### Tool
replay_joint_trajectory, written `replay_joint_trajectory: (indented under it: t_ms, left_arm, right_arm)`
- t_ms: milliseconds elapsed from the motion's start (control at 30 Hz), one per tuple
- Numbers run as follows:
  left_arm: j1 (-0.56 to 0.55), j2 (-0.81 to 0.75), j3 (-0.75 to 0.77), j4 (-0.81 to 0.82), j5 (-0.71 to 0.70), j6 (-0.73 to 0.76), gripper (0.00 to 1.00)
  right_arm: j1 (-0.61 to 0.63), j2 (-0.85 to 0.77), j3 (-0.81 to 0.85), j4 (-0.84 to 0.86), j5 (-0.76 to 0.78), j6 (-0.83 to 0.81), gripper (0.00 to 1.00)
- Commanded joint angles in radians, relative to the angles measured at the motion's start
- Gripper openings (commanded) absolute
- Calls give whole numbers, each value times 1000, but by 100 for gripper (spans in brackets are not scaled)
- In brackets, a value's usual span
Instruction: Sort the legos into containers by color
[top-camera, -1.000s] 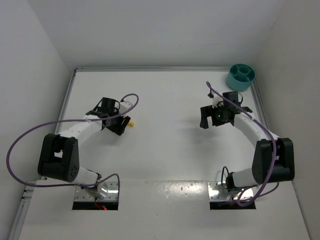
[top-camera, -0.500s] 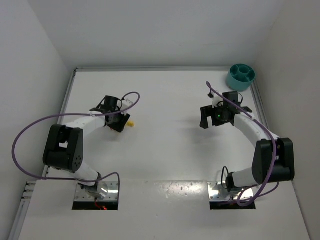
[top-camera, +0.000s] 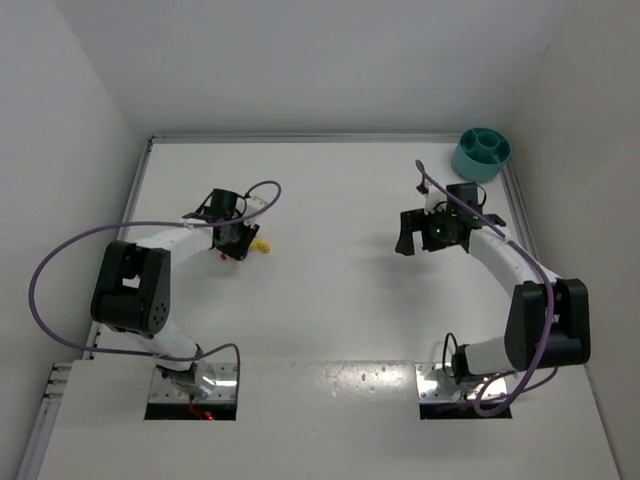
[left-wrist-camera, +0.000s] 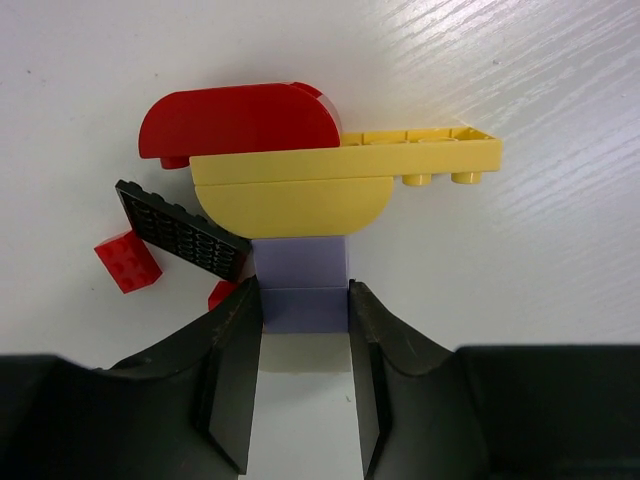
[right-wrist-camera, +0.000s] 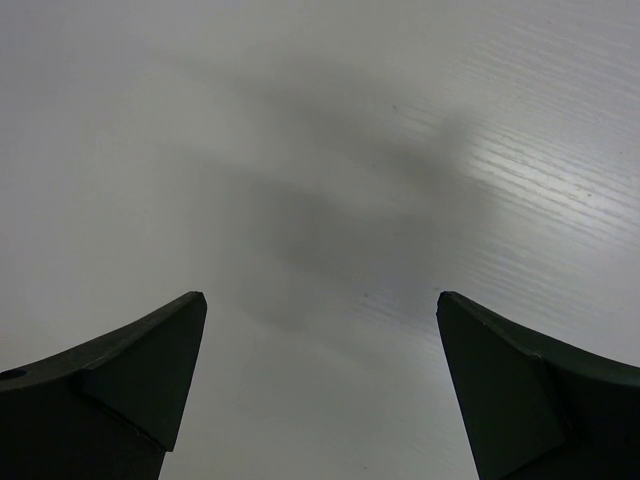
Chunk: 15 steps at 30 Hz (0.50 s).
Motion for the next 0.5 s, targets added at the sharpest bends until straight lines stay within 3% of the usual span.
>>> replay_joint_trajectory:
  t_ms: [0,200,300,467]
  left_arm:
    - [-5,-16,11,15,29,0,23]
    - [-5,-111,2,-29,169,23,23]
    - [-5,-135,12,-69,204,23,16]
    - [-5,-163,40,-138,319,14,13]
  right_arm:
    - [3,-70,-3,67,-148,81,99]
    - [37,-90,-3,159,-280,201,99]
    - [76,-127,-15,251,-267,242,99]
    - [162,-54,-15,349,-228,278,99]
